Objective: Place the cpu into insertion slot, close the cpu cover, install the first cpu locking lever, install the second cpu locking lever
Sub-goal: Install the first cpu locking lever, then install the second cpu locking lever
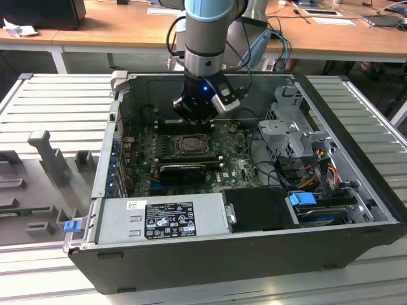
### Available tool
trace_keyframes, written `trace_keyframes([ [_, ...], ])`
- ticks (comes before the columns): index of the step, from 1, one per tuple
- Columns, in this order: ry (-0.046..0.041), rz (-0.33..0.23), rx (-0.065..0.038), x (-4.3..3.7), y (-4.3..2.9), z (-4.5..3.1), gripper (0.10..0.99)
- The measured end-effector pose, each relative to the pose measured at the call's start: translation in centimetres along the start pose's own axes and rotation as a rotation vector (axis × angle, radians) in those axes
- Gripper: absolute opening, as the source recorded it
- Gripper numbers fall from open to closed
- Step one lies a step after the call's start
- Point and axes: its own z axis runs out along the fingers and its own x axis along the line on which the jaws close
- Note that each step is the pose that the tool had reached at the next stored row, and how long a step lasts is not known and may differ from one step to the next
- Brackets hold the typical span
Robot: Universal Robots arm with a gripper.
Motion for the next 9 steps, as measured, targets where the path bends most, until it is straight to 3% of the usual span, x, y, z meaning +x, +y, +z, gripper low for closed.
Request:
trace_keyframes([
  [9,0.0,0.0,0.0,0.01,-0.09,-0.01,0.106],
])
